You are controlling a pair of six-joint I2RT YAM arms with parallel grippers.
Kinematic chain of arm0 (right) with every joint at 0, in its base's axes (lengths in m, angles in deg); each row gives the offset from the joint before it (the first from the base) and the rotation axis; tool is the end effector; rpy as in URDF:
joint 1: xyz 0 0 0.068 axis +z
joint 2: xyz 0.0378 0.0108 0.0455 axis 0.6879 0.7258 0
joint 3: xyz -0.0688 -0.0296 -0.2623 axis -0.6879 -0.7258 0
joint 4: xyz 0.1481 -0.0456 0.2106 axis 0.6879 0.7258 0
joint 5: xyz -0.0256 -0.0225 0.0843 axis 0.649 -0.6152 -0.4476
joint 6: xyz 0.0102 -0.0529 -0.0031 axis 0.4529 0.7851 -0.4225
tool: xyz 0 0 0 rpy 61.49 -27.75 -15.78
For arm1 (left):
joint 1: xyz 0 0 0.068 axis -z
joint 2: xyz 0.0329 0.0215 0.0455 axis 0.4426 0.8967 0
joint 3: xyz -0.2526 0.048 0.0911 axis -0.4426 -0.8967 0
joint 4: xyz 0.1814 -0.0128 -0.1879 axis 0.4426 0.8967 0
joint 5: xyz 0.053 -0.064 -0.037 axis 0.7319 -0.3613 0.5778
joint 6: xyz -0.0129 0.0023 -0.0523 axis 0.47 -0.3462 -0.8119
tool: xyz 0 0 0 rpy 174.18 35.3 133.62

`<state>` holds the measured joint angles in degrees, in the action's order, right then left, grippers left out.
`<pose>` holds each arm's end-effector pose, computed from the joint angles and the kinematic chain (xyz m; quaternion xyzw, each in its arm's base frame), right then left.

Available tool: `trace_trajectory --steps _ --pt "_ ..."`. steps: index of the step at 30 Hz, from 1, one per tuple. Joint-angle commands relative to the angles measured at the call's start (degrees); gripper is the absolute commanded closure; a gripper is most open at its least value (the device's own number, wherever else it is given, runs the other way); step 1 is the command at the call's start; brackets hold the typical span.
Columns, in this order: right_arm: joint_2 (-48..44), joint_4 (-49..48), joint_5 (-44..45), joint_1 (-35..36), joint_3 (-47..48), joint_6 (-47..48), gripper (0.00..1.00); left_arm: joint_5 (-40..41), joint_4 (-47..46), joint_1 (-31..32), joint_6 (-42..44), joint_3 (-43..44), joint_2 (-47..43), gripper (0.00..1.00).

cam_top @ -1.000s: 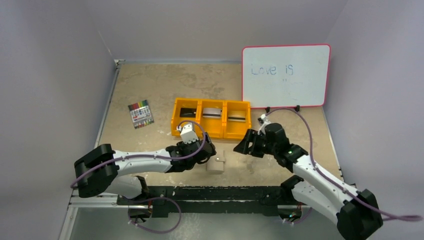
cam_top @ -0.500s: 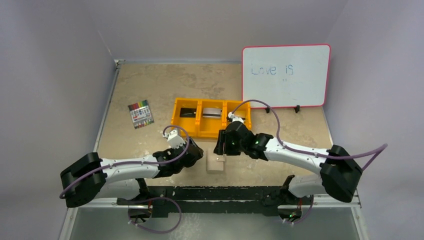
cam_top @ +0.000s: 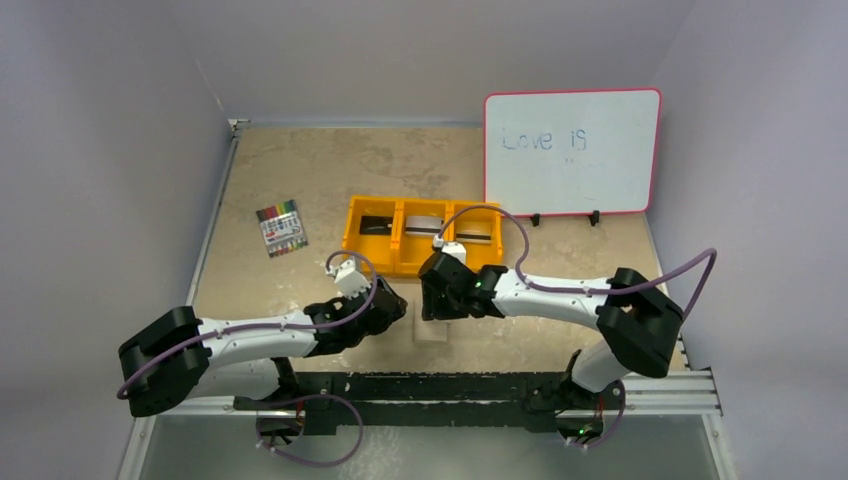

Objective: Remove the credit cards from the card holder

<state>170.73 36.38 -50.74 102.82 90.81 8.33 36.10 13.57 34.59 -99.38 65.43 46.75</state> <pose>0.1611 0.2582 0.1904 -0.0285 0.9437 0.2104 0.2538 0.1150 -0.1696 0.1525 -0.2623 0.8719 -0.2411 0.3360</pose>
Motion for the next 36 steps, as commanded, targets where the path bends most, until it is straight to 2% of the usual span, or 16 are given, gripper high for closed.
trace_trajectory --steps 1,12,14,17,20,21,22,23,25,28,30,32,36 --pt "1.5 4.6 4.6 0.7 3.3 -1.6 0.46 0.0 -3.5 -0.2 -0.1 -0.3 -0.7 0.41" --pt "5.2 7.3 6.8 1.2 4.6 -1.7 0.48 -2.0 -5.6 -0.2 0.1 0.0 2.3 0.41" --pt "5.1 7.4 7.1 1.2 3.8 -1.8 0.53 -1.9 -5.5 -0.2 0.2 0.8 3.4 0.41" --pt "4.7 7.9 7.9 1.2 2.9 -2.2 0.54 -1.7 -5.2 -0.1 0.0 1.7 4.9 0.41" --pt "4.0 8.7 8.9 1.3 2.2 -2.3 0.6 -3.0 -7.4 -0.2 0.5 1.2 5.4 0.42" --pt "3.8 8.5 9.0 1.2 1.9 -2.1 0.65 -3.5 -8.2 -0.2 0.8 1.0 5.6 0.42" --pt "3.6 8.1 8.8 1.3 1.6 -1.8 0.81 -4.1 -9.0 -0.1 1.4 0.9 5.8 0.42" --pt "3.4 7.8 8.7 1.3 1.4 -1.9 0.84 -5.0 -10.0 -0.2 1.9 0.9 6.1 0.41" --pt "3.1 7.9 8.5 1.3 1.4 -2.3 0.8 -6.6 -10.8 -0.1 2.9 1.5 7.1 0.4" --pt "1.4 6.6 7.8 1.3 0.4 -3.6 0.82 -8.3 -10.2 -0.1 4.4 3.0 9.4 0.4" --pt "-0.1 5.1 6.5 1.3 -0.7 -4.2 0.94 -9.4 -9.8 -0.2 5.6 4.3 11.1 0.41" --pt "-1.9 3.0 4.4 1.2 -2.3 -4.8 1.0 -10.6 -8.4 -0.2 6.6 5.9 12.8 0.43" --pt "-6.7 -3.4 2.6 1.1 -6.1 -5.5 1.0 -12.4 -6.1 -0.1 8.9 8.9 16.2 0.47"
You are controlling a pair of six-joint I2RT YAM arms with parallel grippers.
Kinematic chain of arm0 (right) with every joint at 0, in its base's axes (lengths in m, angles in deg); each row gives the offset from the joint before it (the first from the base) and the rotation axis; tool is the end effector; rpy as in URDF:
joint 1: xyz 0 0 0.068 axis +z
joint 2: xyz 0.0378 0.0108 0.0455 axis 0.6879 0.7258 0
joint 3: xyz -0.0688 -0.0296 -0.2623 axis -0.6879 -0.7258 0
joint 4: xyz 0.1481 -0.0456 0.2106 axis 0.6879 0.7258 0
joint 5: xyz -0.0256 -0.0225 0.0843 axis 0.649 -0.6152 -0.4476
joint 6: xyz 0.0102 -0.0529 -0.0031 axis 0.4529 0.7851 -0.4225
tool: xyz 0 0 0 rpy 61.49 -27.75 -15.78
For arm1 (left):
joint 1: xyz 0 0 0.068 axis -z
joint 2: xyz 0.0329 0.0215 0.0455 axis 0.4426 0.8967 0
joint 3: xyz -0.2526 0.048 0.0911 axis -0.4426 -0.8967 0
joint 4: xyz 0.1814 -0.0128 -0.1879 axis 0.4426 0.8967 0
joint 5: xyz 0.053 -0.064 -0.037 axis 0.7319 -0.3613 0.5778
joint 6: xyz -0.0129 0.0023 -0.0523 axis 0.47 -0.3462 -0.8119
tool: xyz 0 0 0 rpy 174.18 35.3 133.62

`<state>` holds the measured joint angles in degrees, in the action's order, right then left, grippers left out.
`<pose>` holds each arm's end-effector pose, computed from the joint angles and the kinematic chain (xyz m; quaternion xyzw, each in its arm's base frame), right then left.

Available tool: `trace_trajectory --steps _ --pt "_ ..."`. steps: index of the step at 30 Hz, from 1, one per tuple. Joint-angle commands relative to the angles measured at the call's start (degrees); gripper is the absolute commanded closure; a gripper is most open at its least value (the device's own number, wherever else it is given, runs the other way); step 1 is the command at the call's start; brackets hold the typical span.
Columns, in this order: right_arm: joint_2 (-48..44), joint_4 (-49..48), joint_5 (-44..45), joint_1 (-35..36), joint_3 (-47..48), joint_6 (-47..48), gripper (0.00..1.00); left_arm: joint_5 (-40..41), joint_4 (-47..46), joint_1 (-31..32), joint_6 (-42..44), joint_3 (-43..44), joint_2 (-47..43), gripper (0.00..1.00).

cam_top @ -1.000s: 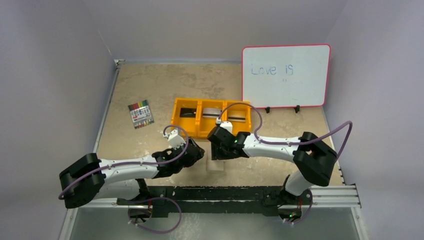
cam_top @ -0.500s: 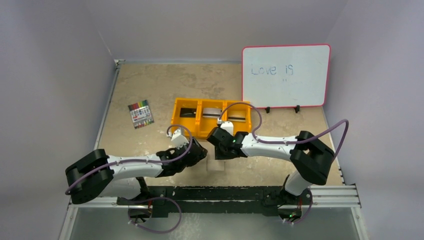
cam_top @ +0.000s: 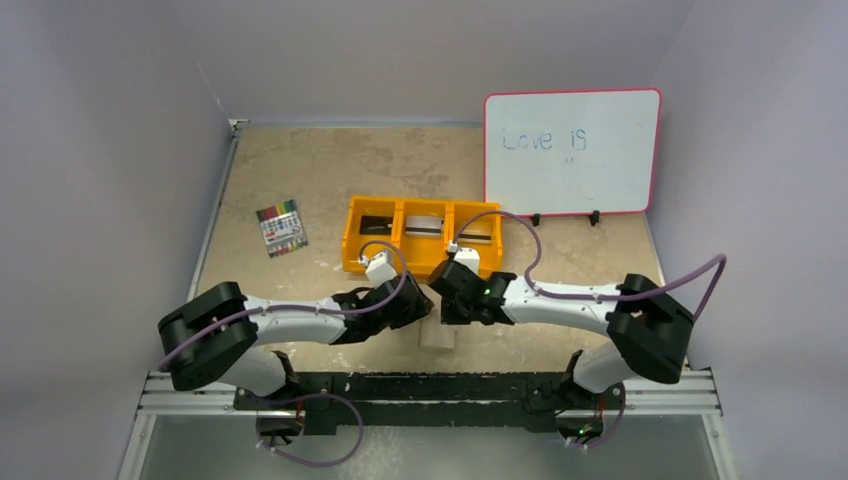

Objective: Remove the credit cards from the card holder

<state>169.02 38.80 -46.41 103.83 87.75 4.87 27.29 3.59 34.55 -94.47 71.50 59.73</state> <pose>0.1506 0.2454 0.1808 -0.0008 0.9501 0.1730 0.2595 0.1335 -0.2125 0.1460 -0.2050 0.8921 -0.2802 0.2893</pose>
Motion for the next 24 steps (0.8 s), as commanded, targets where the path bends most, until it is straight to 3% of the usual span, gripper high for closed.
trace_trajectory --steps 1,9,14,24 --pt "-6.0 -7.3 -2.3 -0.1 -4.0 -2.1 1.0 -4.0 4.2 -0.1 4.2 3.2 4.1 0.49" --pt "-11.2 -12.0 -3.5 -1.7 -7.8 -4.2 1.0 -5.5 6.5 -0.1 6.4 6.3 8.5 0.67" --pt "-12.8 -12.7 -4.2 -2.0 -8.4 -4.7 1.0 -6.5 6.7 -0.1 7.8 7.5 10.7 1.0" --pt "-21.5 -18.2 -5.7 -3.1 -15.2 -6.6 1.0 -5.3 8.3 -0.3 7.1 7.3 10.2 1.0"
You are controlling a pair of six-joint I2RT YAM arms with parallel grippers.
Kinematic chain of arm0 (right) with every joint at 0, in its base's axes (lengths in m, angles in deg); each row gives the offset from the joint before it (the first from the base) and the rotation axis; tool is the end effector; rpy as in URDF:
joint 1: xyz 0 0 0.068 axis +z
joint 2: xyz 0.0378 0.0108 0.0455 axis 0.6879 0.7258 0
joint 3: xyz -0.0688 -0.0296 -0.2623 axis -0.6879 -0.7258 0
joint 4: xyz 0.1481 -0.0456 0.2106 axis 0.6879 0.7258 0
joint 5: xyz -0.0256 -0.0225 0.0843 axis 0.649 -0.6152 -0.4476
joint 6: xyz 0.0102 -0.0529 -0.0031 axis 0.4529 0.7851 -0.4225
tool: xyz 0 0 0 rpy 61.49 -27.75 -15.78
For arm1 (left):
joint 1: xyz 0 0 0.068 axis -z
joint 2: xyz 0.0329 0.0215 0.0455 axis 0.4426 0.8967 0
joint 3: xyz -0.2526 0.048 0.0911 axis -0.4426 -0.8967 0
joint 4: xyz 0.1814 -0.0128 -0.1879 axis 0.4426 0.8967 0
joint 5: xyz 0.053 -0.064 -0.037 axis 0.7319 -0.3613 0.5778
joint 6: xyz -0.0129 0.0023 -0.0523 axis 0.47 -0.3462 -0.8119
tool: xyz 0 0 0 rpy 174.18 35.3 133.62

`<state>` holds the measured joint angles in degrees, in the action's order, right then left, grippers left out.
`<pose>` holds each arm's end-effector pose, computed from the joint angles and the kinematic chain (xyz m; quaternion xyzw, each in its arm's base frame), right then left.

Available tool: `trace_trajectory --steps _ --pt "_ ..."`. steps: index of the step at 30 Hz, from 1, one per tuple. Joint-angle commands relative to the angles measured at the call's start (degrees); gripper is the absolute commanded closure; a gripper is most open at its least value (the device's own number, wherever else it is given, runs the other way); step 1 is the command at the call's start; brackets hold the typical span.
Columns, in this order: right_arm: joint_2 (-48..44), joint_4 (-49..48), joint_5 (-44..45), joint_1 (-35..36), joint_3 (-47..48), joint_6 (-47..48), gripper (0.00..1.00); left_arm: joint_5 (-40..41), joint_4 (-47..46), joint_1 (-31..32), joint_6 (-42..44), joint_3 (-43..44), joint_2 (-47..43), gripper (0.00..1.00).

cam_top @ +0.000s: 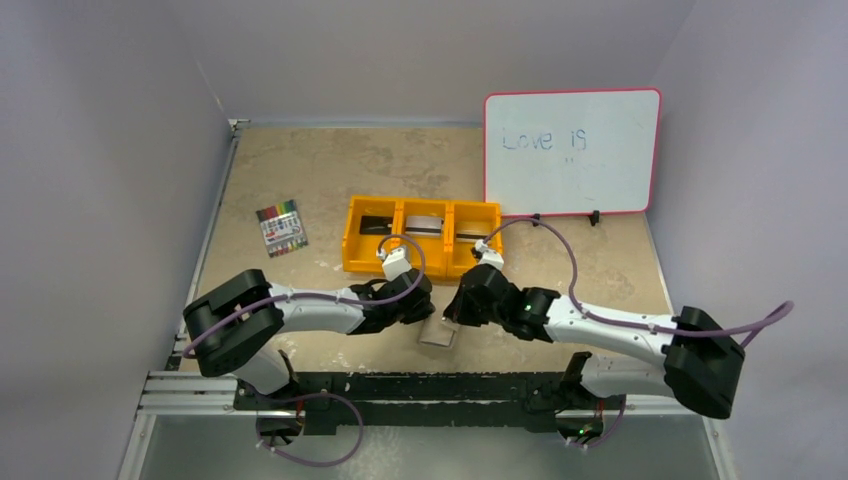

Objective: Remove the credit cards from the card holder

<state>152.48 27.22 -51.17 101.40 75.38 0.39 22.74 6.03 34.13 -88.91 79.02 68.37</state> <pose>0.1350 0.2029 0.2000 0.0557 0.9048 0.3112 0.2852 0.1487 -0.2409 0.1410 -0.1480 0.9193 -0.2545 0.2612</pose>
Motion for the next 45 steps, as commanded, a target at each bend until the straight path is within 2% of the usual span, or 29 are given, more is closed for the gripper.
trace_trajectory --steps 1,8,9,14,15,16,21,26,31,36,45 --pt "-6.4 -7.1 -1.2 -0.9 -3.8 -2.7 1.0 -0.1 6.6 0.1 1.1 -0.2 1.4 1.0" --pt "-13.4 6.9 5.4 -1.2 -5.3 -9.7 1.0 8.3 10.1 0.1 -2.8 -3.9 -6.7 1.0" --pt "-13.5 7.3 5.5 -1.2 -5.7 -9.4 0.96 8.7 9.1 0.2 -3.0 -4.9 -7.6 1.0" --pt "-12.0 8.6 3.7 -1.3 -6.0 -8.5 0.91 8.6 6.9 0.2 -3.2 -5.3 -8.0 1.0" --pt "-11.7 9.2 3.8 -1.3 -6.1 -8.8 0.86 8.8 7.3 0.2 -3.1 -4.8 -7.7 1.0" --pt "-11.5 9.7 3.9 -1.3 -6.1 -9.0 0.76 9.1 8.1 0.2 -3.1 -4.2 -7.4 1.0" --pt "-13.3 7.4 1.4 -1.3 -5.5 -5.3 0.5 10.7 11.0 0.3 -3.0 -2.5 -7.3 1.0" --pt "-9.3 1.3 -4.2 -1.3 -1.8 -0.1 0.39 11.1 10.3 0.4 -3.2 -2.4 -7.2 1.0" --pt "1.6 -0.4 -5.9 -1.3 3.8 3.6 0.32 11.3 10.2 0.4 -3.9 -2.7 -7.2 1.0" --pt "6.4 1.4 -5.5 -1.3 6.6 3.6 0.25 11.2 9.9 0.7 -4.2 -2.9 -7.0 1.0" --pt "11.8 0.7 -9.0 -1.2 8.1 6.2 0.28 11.8 9.1 0.7 -5.9 -3.3 -6.8 1.0"
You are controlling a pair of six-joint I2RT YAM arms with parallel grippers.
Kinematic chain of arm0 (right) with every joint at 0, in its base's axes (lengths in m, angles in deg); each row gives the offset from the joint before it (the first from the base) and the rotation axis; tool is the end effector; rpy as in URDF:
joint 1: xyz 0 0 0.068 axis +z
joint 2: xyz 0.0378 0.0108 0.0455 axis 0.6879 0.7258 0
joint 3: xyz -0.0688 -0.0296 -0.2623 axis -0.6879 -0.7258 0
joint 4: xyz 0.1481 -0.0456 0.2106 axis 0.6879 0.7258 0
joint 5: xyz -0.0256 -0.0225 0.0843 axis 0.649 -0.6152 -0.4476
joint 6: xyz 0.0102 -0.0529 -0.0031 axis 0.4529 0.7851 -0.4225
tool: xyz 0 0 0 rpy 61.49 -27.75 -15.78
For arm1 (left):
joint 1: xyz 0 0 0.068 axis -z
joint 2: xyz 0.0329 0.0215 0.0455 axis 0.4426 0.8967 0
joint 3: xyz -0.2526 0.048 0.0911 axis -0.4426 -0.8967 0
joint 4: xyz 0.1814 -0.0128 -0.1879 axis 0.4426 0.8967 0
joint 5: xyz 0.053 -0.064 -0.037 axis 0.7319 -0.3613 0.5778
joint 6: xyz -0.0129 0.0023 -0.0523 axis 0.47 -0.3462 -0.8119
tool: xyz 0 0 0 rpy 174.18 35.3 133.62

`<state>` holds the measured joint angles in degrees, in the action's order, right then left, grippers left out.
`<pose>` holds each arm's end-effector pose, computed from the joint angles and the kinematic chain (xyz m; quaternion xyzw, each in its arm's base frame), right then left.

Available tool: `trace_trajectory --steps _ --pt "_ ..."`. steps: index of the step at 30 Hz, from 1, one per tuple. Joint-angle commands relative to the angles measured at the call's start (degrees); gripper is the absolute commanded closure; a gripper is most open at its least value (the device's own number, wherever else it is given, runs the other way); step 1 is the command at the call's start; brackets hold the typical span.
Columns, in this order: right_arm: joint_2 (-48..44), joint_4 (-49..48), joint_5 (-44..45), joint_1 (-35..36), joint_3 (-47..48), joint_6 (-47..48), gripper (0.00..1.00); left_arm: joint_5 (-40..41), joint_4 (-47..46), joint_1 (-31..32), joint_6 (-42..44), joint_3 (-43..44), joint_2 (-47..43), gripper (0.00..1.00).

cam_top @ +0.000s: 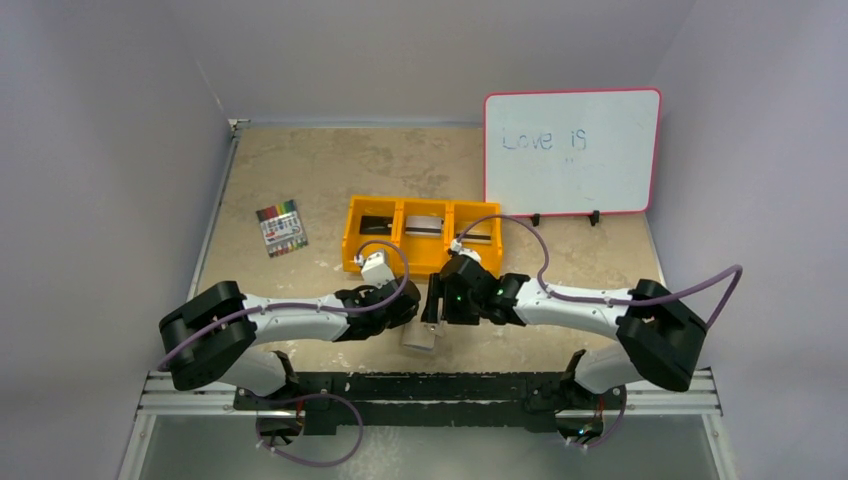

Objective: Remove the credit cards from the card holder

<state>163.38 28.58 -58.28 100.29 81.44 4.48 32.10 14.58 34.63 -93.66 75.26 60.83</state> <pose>0.1529 0.2296 0.1851 0.0047 0.9304 0.2886 0.2260 0.1351 -0.2105 0.1476 -0.2000 0.9093 -0.1975 0.3070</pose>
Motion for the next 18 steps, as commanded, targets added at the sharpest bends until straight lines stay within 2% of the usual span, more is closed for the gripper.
trace_trajectory --steps 1,9,18 --pt "1.3 -0.5 -2.2 -0.1 2.0 2.1 0.28 2.7 0.5 0.2 -1.4 0.5 0.8 1.0" --pt "4.7 0.7 -3.4 -0.1 3.3 3.3 0.34 3.0 1.0 0.2 -2.3 0.1 -0.1 1.0" --pt "0.5 2.5 -1.9 -0.1 2.1 4.2 0.56 4.9 3.4 0.2 -3.5 -0.2 -1.7 1.0"
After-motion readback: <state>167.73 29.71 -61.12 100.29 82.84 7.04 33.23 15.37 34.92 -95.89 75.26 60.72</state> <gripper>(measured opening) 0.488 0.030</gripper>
